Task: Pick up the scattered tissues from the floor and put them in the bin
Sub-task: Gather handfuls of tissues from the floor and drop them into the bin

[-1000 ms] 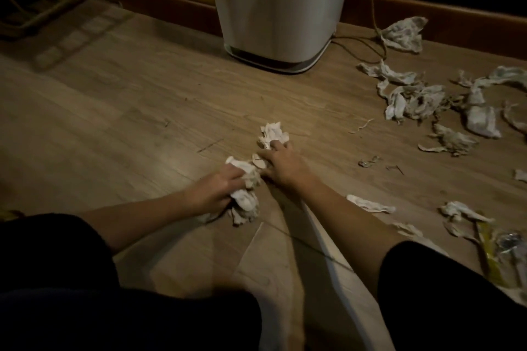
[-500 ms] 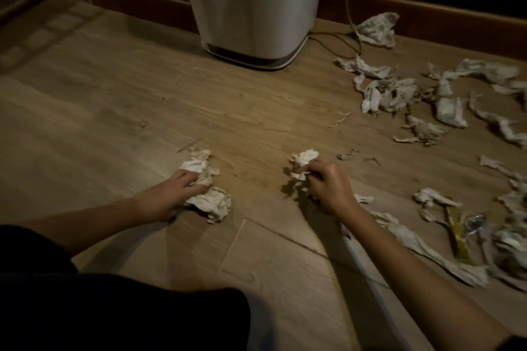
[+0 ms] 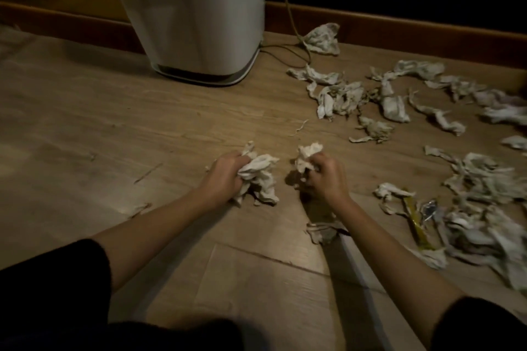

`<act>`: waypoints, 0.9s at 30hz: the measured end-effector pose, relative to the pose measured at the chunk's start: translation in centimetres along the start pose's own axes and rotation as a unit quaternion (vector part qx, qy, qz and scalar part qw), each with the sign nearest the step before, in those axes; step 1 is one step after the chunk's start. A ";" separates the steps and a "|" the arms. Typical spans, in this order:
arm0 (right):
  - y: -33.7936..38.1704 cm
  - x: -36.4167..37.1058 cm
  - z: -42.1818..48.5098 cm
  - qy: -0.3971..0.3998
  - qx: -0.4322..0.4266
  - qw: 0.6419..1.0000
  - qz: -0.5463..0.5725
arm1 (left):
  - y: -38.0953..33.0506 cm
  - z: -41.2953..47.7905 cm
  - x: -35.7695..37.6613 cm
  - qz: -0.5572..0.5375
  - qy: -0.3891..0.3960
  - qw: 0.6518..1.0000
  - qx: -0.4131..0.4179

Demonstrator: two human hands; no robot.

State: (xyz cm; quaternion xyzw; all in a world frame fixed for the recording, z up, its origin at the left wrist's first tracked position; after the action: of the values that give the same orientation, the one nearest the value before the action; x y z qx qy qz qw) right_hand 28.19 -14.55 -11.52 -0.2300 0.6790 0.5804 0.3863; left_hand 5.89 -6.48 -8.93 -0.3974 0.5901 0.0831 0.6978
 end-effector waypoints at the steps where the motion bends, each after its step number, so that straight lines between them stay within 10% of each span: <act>1: -0.5 -0.4 1.1 0.003 0.016 1.000 -0.012 | -1.3 1.5 0.1 -0.004 -0.003 1.000 0.006; 13: -1.1 -0.4 5.9 0.048 -0.011 0.997 -0.056 | -0.9 3.8 0.3 0.005 -0.037 0.999 -0.016; 20: 0.8 1.5 11.4 0.054 0.017 0.997 -0.060 | 6.6 -3.6 -5.0 0.017 -0.115 0.976 -0.183; 27: 4.6 6.1 8.5 0.024 -0.081 0.996 -0.020 | 10.5 -11.9 -5.1 0.026 -0.010 0.942 -0.335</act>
State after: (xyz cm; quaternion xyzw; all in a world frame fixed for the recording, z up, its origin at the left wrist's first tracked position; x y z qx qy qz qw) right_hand 23.24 -4.46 -13.79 -0.2879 0.6340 0.6200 0.3617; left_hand -10.77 -5.39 -9.09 -0.5919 0.5315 0.2982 0.5275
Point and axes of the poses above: each hand's wrist, its own z-axis towards the middle knuckle, its own x-axis out of the palm, y = z × x, the point moved 1 cm from there along z, towards the middle knuckle, and after that the axes turned 9 degrees about y, right-handed, at the moved point
